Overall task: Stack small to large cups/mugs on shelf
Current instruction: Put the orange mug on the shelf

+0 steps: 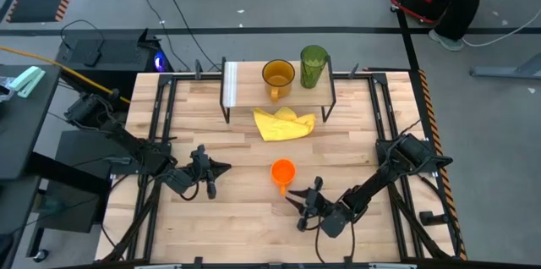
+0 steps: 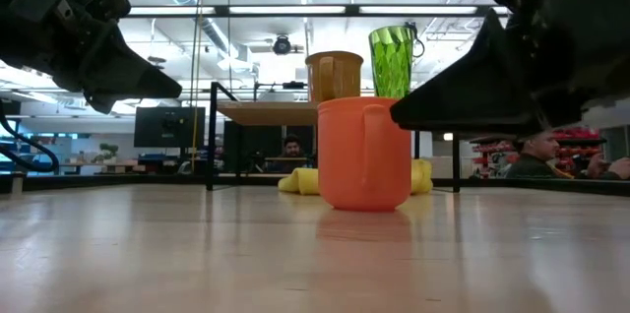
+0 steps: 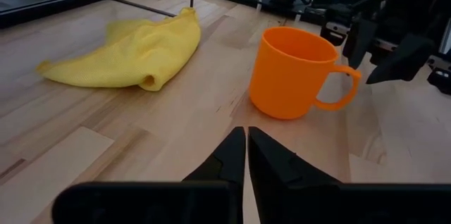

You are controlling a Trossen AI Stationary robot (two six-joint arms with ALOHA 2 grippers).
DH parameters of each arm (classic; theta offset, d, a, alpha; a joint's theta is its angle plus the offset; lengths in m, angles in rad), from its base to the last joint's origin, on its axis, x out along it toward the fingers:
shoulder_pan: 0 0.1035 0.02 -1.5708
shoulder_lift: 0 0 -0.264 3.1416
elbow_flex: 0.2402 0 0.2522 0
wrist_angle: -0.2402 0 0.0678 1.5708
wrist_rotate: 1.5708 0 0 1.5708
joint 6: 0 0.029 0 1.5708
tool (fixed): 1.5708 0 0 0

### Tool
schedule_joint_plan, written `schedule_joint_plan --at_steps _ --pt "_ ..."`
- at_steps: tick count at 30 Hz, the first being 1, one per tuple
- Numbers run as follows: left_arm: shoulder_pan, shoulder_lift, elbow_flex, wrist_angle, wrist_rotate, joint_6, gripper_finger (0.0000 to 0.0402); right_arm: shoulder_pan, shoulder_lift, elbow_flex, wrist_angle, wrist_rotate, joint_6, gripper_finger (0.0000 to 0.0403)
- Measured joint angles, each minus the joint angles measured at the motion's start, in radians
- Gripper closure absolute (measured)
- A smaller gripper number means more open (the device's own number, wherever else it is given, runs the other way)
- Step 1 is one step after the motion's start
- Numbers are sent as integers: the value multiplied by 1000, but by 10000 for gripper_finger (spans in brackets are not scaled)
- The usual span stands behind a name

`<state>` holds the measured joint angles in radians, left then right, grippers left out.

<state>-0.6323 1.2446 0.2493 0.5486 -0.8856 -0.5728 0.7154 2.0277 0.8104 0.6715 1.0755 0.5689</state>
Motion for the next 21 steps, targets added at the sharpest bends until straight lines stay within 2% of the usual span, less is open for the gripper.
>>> schedule_joint_plan --at_steps 6,21 --pt "0 0 0 0 0 -1 385 0 1 0 -3 -3 4 292" --pt "0 0 0 -1 0 -2 377 -20 35 0 52 -12 -20 292"
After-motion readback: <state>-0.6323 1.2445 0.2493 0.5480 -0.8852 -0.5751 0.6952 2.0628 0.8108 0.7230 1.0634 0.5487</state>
